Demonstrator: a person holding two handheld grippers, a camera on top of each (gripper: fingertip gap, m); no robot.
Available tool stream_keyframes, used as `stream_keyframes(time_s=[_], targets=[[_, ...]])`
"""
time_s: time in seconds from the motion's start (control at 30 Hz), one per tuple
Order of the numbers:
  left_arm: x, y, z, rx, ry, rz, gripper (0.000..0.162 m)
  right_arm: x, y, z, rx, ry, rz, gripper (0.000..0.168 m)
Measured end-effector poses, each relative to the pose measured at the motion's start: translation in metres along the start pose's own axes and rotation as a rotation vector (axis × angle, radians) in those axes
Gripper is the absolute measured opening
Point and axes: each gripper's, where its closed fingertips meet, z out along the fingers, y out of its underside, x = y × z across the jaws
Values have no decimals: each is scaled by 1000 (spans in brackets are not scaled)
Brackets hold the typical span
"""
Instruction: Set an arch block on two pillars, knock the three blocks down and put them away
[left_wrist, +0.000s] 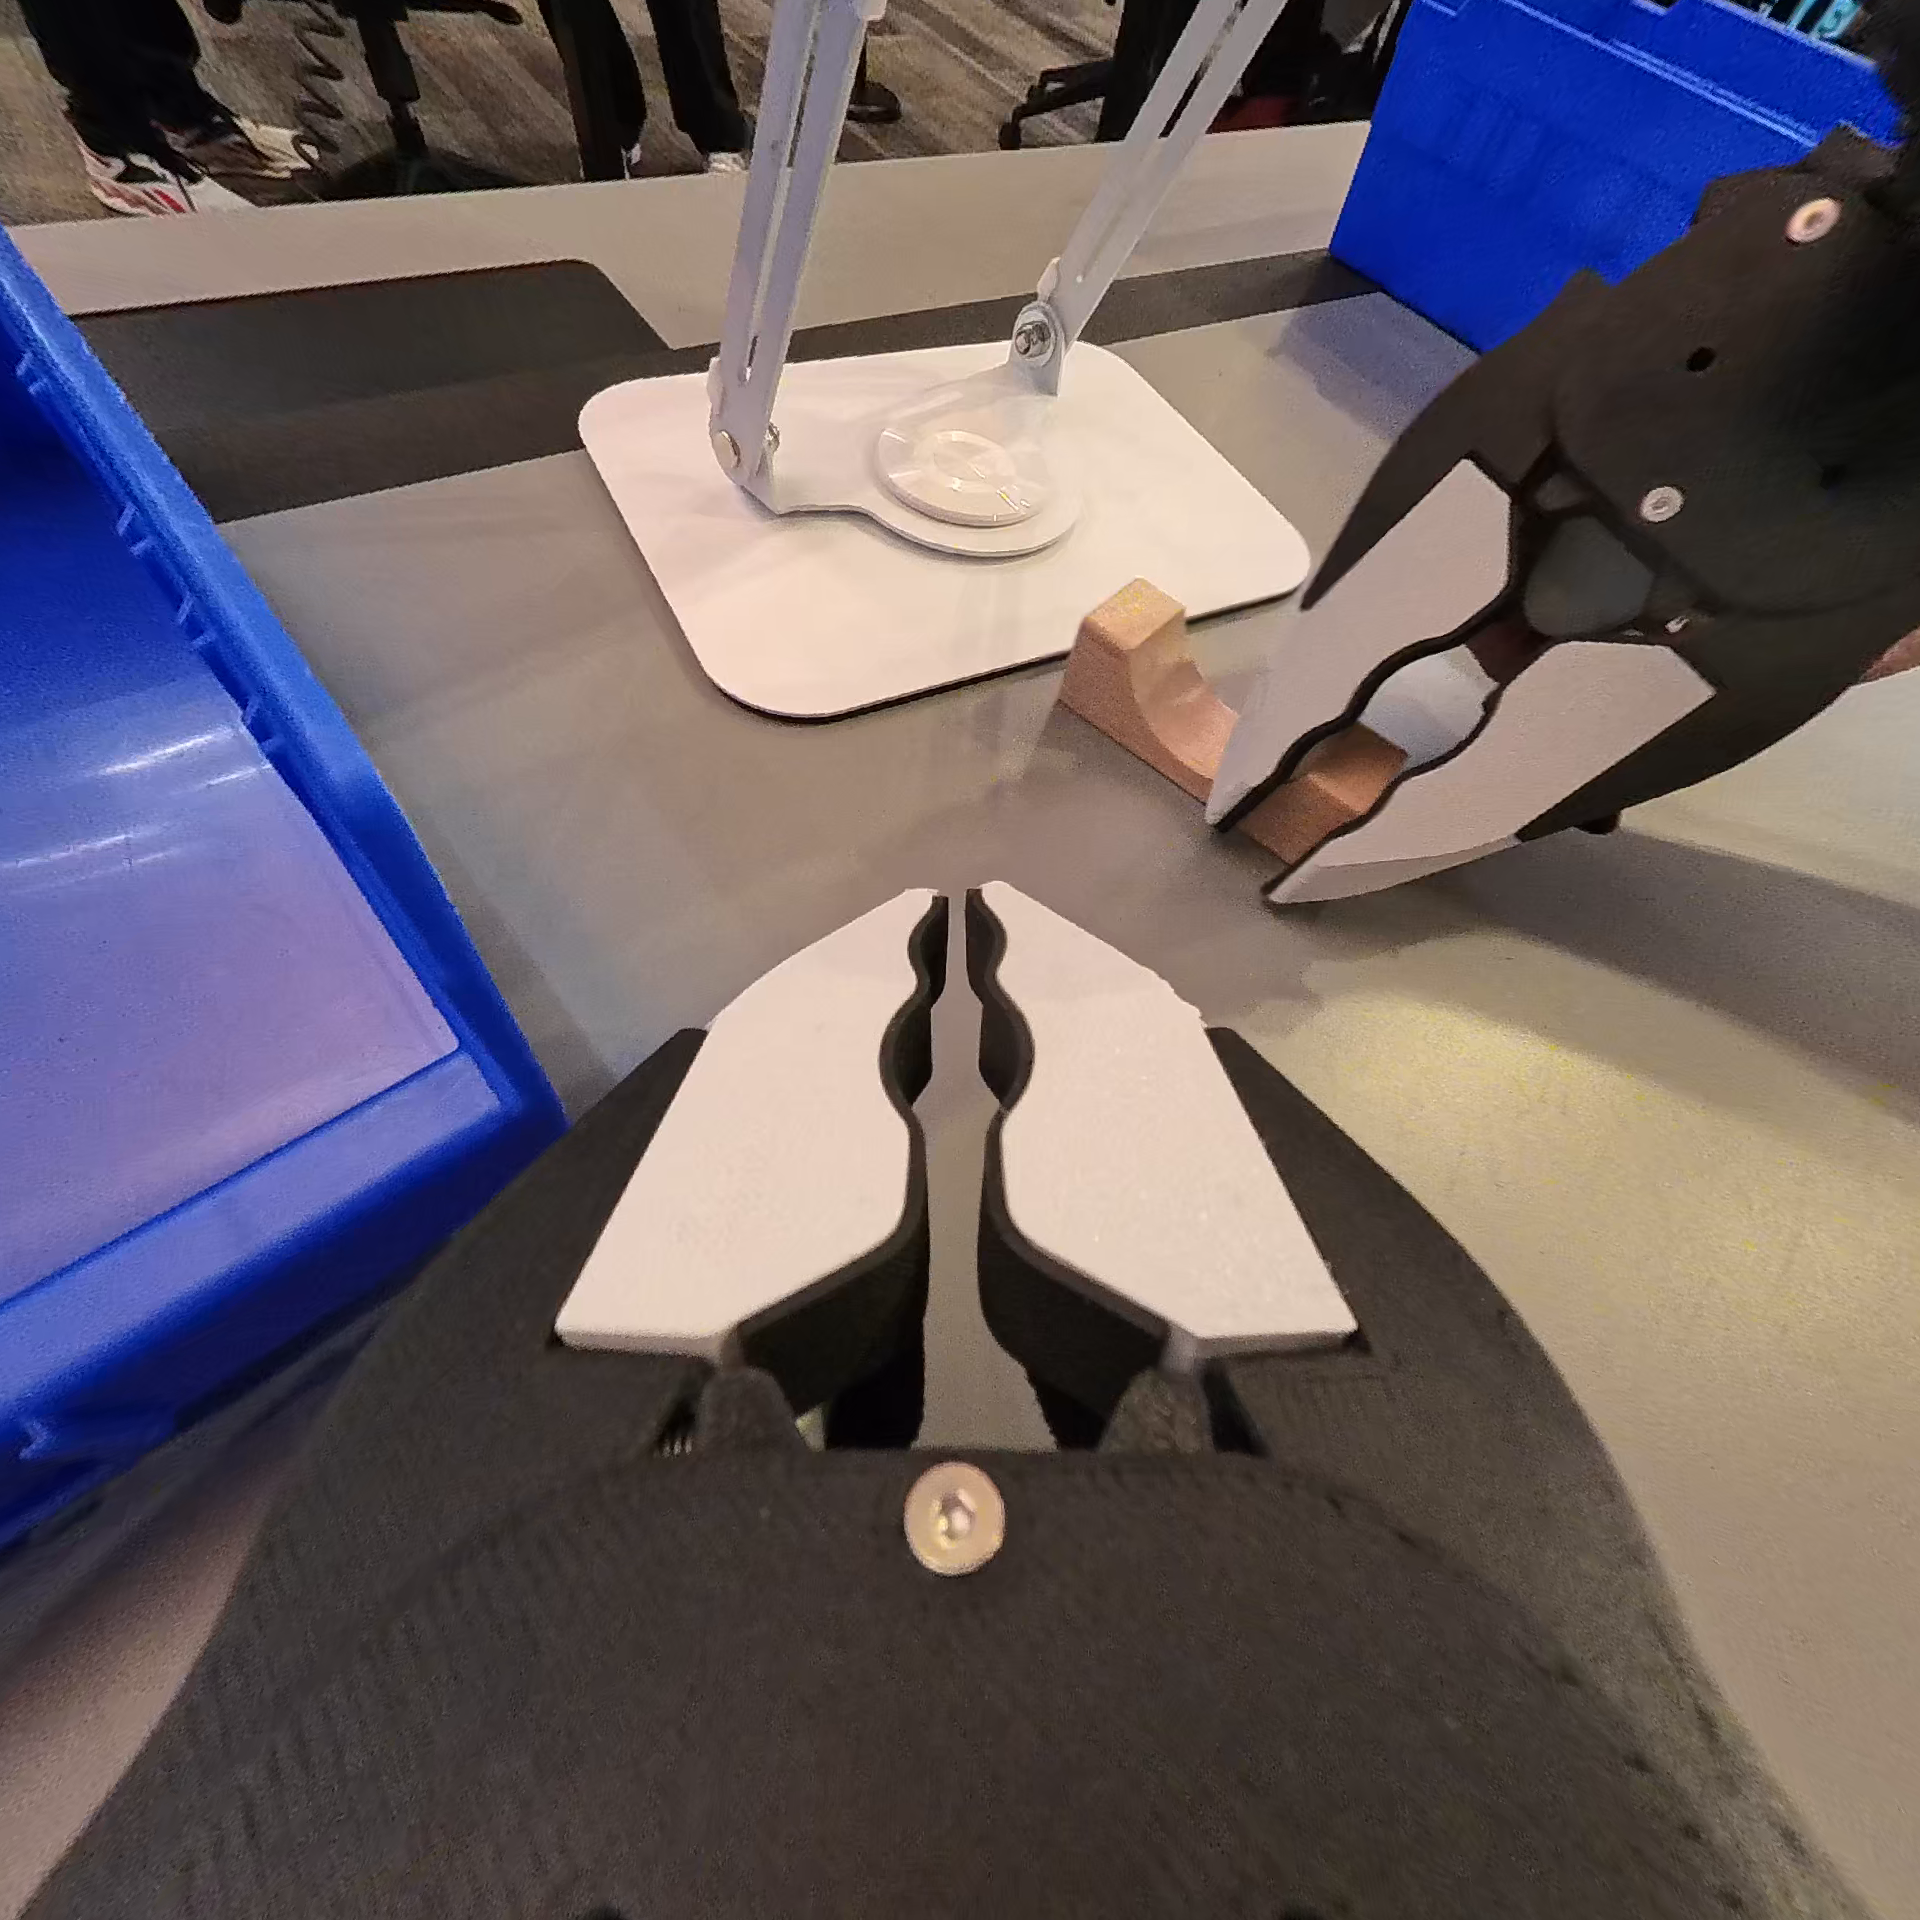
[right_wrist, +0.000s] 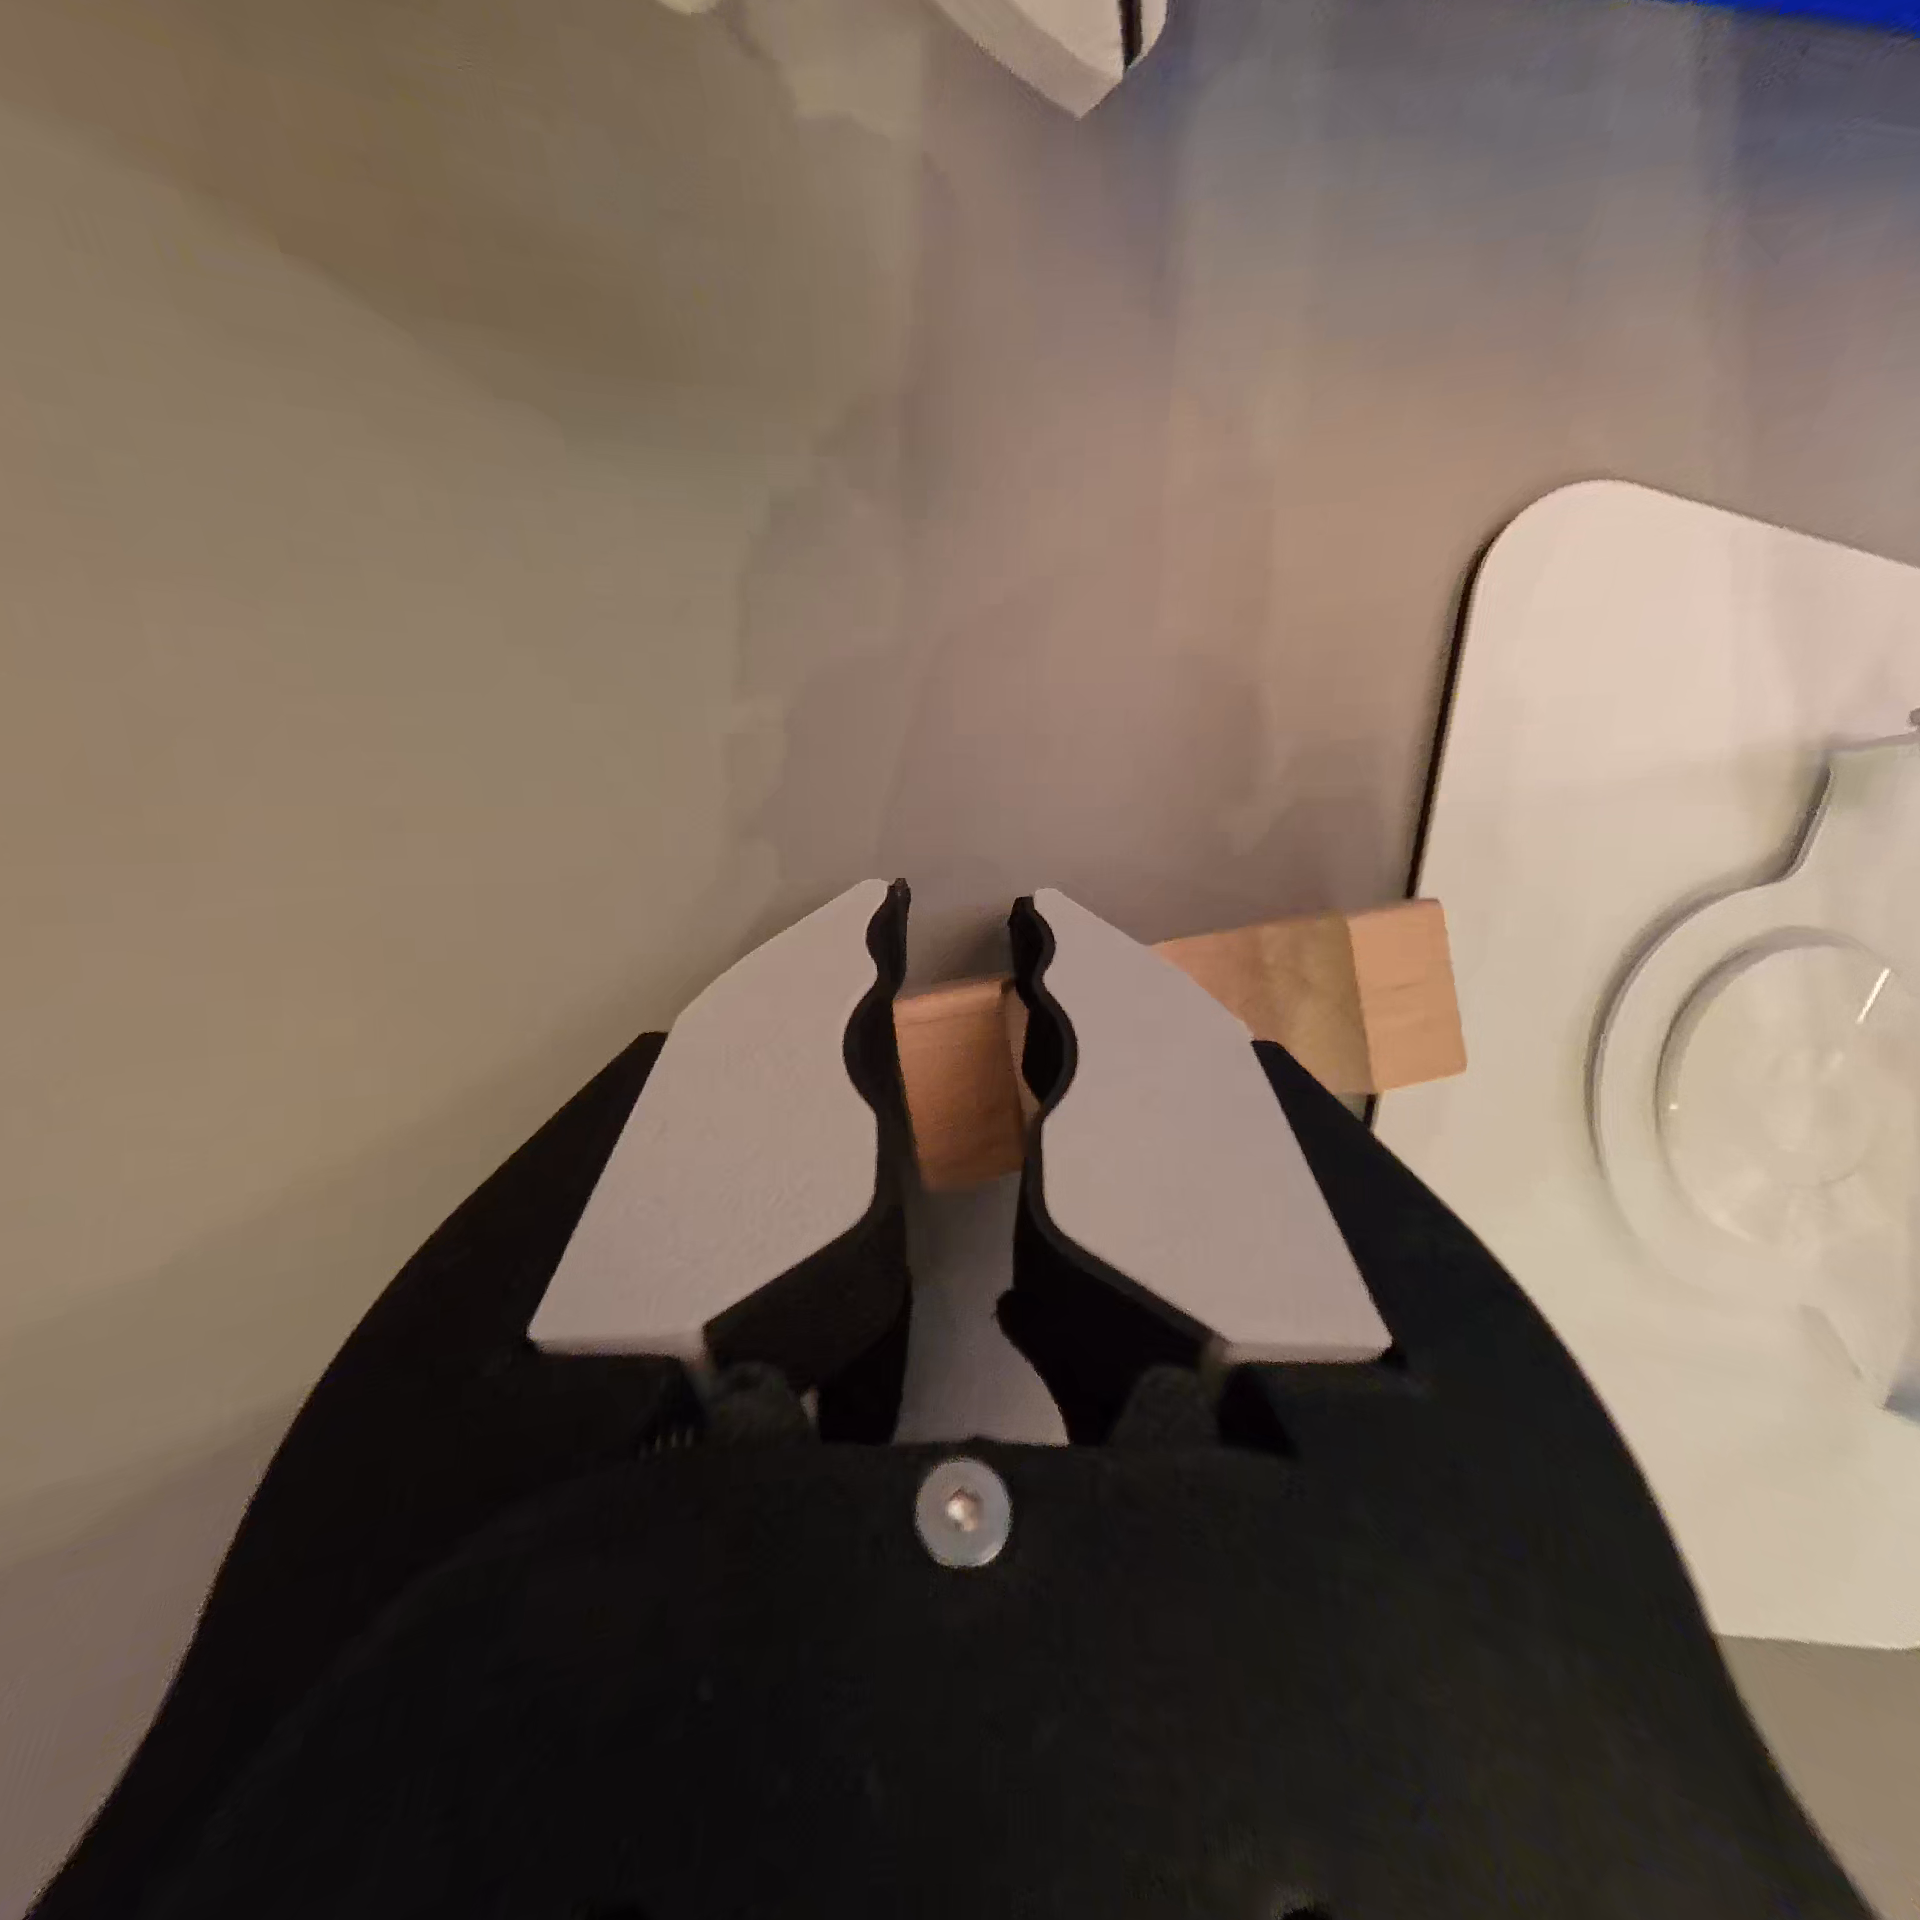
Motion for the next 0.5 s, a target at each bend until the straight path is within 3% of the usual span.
stream_keyframes(time_s=[0.13, 0.33, 0.43, 0.5], targets=[[0, 1, 1, -4, 1, 0, 3, -4, 14, -7, -32, 20, 4, 31], [2, 3, 3, -14, 4, 10, 3, -3, 28, -24, -36, 41, 6, 30], [1, 3, 3, -14, 2, 8, 3, -1, 33, -34, -48, 61, -10, 46], [0, 3, 3, -12, 1, 4, 3, -1, 36, -41, -47, 53, -27, 43]])
